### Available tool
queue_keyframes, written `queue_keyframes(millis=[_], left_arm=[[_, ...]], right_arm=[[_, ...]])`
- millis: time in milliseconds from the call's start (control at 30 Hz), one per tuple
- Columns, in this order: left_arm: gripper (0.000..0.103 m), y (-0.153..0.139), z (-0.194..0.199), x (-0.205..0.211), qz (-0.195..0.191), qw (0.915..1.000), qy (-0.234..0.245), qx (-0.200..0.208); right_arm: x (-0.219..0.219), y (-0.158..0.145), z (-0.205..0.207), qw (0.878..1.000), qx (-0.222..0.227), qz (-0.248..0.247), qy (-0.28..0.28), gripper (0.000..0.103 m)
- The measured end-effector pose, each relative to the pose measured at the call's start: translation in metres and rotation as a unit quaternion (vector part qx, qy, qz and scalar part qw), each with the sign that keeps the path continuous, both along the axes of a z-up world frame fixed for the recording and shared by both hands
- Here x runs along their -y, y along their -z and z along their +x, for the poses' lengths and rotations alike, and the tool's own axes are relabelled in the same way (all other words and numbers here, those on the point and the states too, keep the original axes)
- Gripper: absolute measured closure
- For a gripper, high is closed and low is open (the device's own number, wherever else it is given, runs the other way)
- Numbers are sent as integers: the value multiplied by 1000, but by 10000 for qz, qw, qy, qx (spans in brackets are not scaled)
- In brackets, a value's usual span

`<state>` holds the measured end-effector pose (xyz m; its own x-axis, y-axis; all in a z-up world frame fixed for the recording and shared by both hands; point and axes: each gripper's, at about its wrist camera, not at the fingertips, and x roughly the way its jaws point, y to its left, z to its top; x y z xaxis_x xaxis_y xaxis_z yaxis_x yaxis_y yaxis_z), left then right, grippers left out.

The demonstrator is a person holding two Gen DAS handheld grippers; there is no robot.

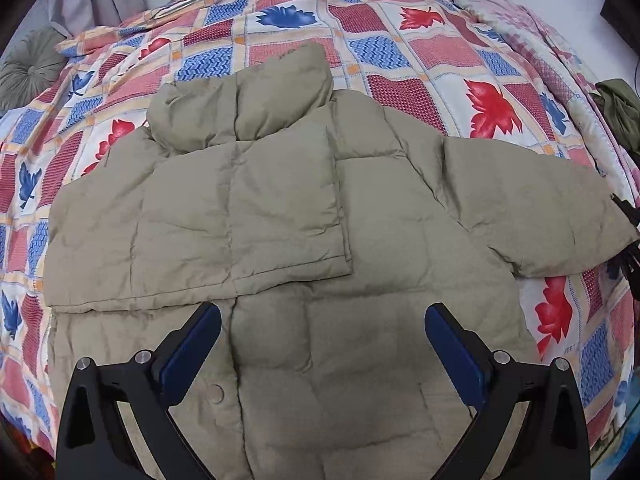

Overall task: Fold large clothes
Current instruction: 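Grasp the other jacket sleeve with the right tool and lift it, then fold the sleeve and side panel over the body toward the left tool, release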

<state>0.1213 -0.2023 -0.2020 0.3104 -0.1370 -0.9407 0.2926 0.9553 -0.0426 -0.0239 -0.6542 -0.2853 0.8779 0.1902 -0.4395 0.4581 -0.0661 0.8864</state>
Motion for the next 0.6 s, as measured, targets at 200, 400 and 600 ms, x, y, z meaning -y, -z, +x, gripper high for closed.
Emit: queue_keyframes(millis=[200, 400, 600], left_arm=[[1, -7, 15, -44, -13, 9993, -325, 189], [1, -18, 33, -108, -5, 9967, -683, 431], [1, -17, 50, -181, 44, 9925, -1104, 528]], right_arm=[[-32, -59, 44, 9936, 434, -698, -780, 95], [-114, -118, 120, 9665, 637, -1606, -1898, 95], [-257, -151, 196, 8985, 608, -2855, -3279, 95]])
